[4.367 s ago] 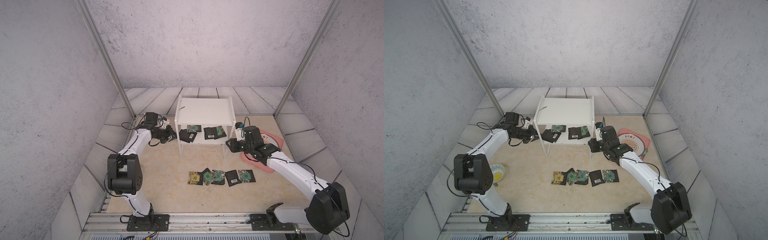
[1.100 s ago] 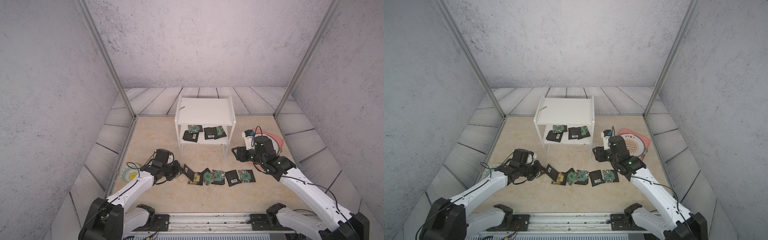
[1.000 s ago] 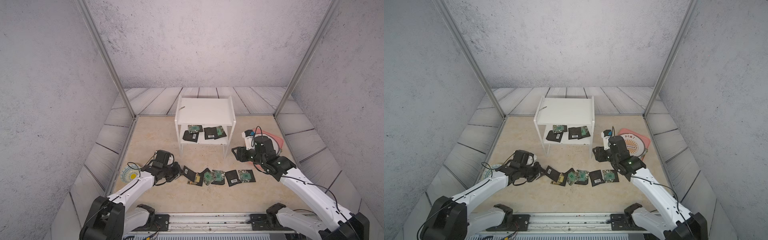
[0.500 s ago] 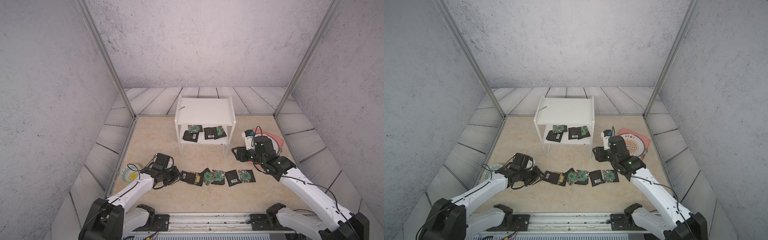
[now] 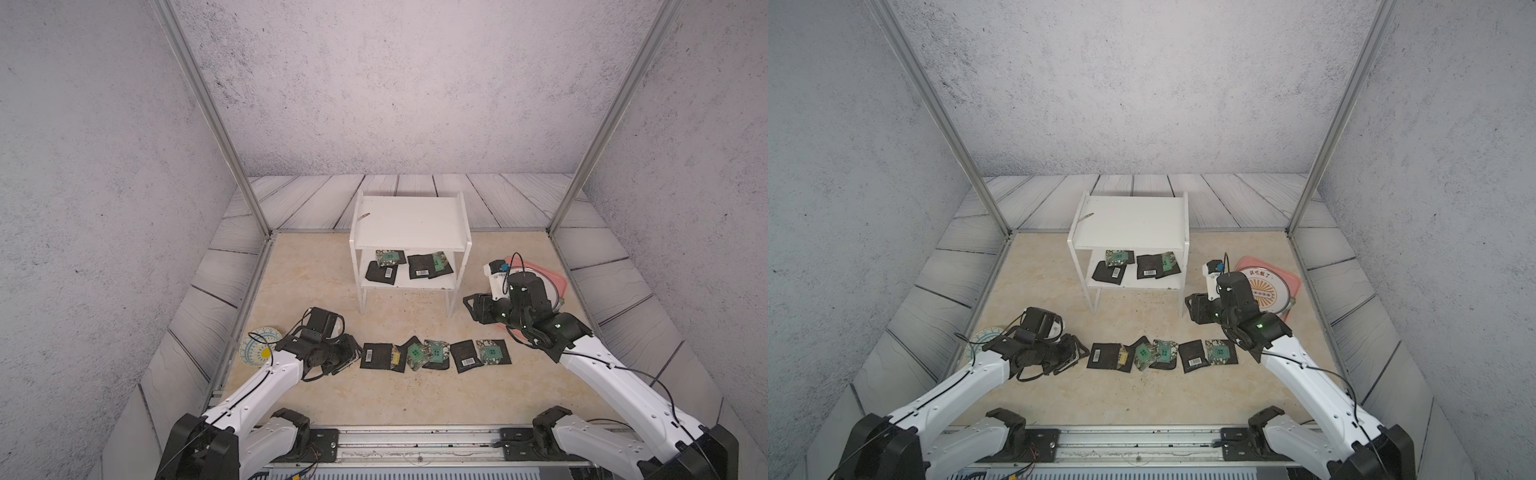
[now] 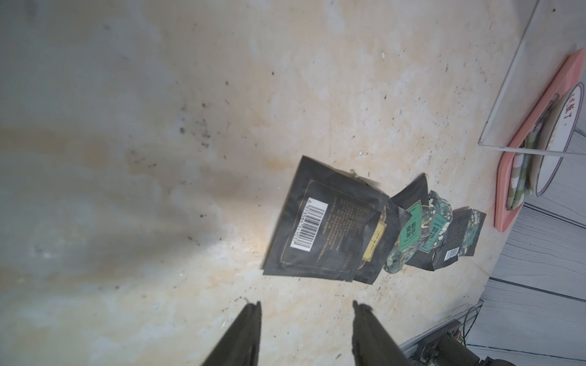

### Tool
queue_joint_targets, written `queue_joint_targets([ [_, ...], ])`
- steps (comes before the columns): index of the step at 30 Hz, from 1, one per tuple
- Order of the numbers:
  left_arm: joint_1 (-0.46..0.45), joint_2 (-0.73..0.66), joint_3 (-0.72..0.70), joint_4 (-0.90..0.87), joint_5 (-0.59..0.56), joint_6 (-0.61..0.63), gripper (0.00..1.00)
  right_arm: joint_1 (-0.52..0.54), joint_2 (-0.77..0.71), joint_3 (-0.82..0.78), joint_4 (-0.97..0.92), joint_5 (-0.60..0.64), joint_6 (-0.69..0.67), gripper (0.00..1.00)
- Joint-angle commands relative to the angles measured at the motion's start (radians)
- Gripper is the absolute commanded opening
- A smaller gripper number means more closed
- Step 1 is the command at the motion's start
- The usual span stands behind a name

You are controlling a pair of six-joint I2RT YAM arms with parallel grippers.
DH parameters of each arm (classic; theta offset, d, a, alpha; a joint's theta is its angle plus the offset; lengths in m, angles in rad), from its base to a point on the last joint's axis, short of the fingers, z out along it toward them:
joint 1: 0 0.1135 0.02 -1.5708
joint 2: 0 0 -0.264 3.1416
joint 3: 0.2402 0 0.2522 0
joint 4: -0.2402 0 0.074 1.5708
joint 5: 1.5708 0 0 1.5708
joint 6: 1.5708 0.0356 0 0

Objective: Remove the tea bags from the shelf
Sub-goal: Place the tea bag at the center of the board, then pick up the tea bag from the shelf.

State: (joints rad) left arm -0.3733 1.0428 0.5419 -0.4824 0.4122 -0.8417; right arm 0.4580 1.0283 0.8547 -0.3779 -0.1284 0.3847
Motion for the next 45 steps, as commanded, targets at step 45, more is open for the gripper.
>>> queue_joint_targets([
  [45,0.351,0.446,0.647,0.116,0.393,0.167,0.64,0.003,0.188,0.213,0.103,-0.056,-0.025,0.55],
])
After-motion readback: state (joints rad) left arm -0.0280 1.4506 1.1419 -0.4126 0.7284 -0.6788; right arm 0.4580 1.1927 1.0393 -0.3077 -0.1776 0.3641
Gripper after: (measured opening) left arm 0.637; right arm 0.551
